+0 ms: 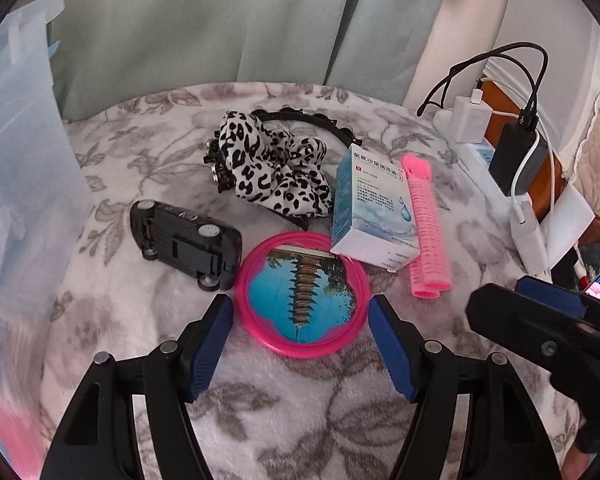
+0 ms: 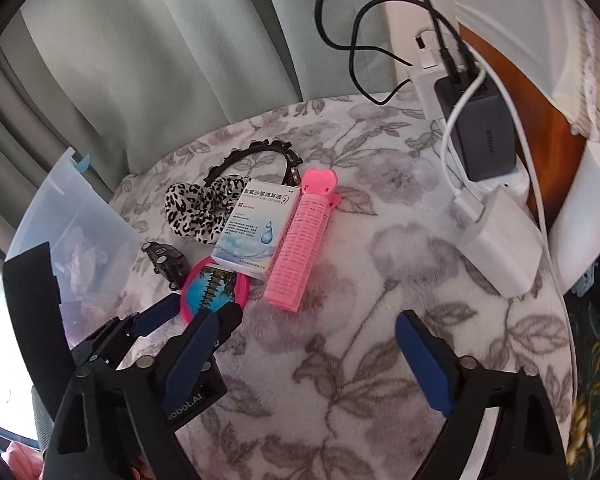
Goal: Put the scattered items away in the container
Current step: 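Grasp the pink mirror with the left tool while the right tool grasps the pink roller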
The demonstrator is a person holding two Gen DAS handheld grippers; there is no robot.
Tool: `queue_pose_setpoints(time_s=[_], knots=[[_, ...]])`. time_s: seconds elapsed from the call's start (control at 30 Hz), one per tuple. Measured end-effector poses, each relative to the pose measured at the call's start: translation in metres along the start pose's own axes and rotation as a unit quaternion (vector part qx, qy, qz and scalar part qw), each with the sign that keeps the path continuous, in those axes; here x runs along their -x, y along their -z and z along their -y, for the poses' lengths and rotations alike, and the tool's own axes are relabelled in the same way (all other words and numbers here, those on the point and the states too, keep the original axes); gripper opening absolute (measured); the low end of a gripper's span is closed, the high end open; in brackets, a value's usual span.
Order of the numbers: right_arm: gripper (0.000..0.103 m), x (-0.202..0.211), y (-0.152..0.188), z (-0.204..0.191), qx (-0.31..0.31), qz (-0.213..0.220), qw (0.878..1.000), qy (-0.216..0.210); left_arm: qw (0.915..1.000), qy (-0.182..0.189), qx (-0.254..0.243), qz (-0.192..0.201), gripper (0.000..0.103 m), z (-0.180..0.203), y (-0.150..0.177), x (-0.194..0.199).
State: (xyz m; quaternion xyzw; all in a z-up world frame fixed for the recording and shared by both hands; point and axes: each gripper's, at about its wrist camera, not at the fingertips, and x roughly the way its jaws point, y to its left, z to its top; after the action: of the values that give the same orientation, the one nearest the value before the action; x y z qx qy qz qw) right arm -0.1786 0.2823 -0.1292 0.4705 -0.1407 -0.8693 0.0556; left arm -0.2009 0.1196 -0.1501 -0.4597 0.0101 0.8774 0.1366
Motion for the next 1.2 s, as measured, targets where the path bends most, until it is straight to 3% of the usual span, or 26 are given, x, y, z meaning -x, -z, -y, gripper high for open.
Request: queue_pose_setpoints(time_s=[0.43,0.67,0.83,0.93,1.2], knots=[[0.059,-0.041,-0.02,-0.004,0.024,-0.032,0.999,0.031,1.0,0.002,-0.005,0.006,0.073,-0.016,-0.01,-0.006],[0.057,-0.048,-0.028,-0.006,0.04,-0.033,0.998,0.043,0.9988,-0.02,-0.043,0.013,0.076,-0.005,-0.015,-0.018],[0.047,-0.053,-0.032,-0.013,0.062,-0.032,0.996,0.059,0.9986,-0.022,-0.047,0.014,0.076,-0.003,-0.02,-0.022],[0.035,-0.05,-0.031,-0.011,0.052,-0.032,0.997,0.048,0.9987,-0.022,-0.044,0.013,0.076,-0.004,-0.02,-0.022],[0.031,-0.033,-0.017,-0.006,0.011,-0.032,0.999,0.029,0.9998,-0.015,-0.012,0.001,0.074,-0.008,-0.018,-0.016]])
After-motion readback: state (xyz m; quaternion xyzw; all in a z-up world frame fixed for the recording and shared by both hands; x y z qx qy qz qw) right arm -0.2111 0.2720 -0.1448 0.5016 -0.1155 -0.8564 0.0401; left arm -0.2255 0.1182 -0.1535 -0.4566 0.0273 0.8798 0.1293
